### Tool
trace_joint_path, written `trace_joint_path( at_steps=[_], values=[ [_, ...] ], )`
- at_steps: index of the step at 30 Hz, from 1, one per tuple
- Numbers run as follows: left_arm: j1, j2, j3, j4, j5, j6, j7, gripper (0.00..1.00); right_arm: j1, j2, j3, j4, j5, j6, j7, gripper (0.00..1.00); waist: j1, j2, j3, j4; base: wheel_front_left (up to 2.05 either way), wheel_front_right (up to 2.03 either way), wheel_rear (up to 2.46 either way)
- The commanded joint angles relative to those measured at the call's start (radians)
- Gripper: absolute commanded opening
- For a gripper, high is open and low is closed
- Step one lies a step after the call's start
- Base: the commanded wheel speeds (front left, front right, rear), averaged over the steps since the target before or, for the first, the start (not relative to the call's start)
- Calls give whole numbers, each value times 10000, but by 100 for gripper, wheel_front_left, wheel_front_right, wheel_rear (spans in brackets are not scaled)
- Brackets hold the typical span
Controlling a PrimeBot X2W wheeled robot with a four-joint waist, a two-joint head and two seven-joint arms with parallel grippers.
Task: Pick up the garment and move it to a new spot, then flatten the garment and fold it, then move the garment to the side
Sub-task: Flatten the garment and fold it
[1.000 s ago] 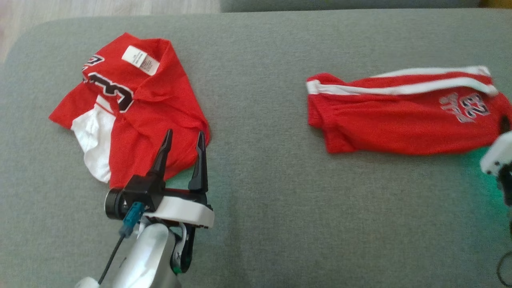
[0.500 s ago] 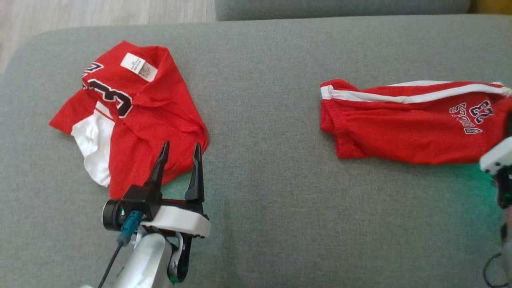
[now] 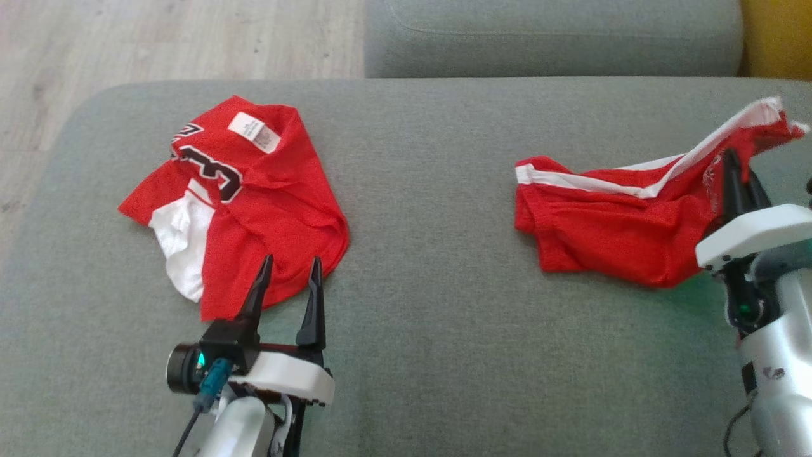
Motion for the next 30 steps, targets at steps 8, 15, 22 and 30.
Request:
trace_joint_path(
  at_steps=[8, 15, 22, 30],
  values=[
    [34, 116, 153, -291, 92, 65, -80, 100, 157, -140, 1875, -1271, 1189, -9, -78, 0, 1, -1, -264, 664, 0, 0, 0],
    [113, 114, 104, -124, -121, 100, 61, 100, 112, -404, 3689, -1359, 1779, -9, -22, 0, 1, -1, -237, 1138, 0, 0, 0],
    [107, 120, 35, -35, -221, 134, 70, 100, 35, -935, 5600, -867, 2047, -9, 252, 0, 1, -1, -201, 1435, 0, 0, 0],
    [168, 152, 93, 74, -376, 204, 57, 100, 117, -1741, 7679, -572, 2501, -9, 821, 0, 1, -1, -211, 1312, 0, 0, 0]
  ],
)
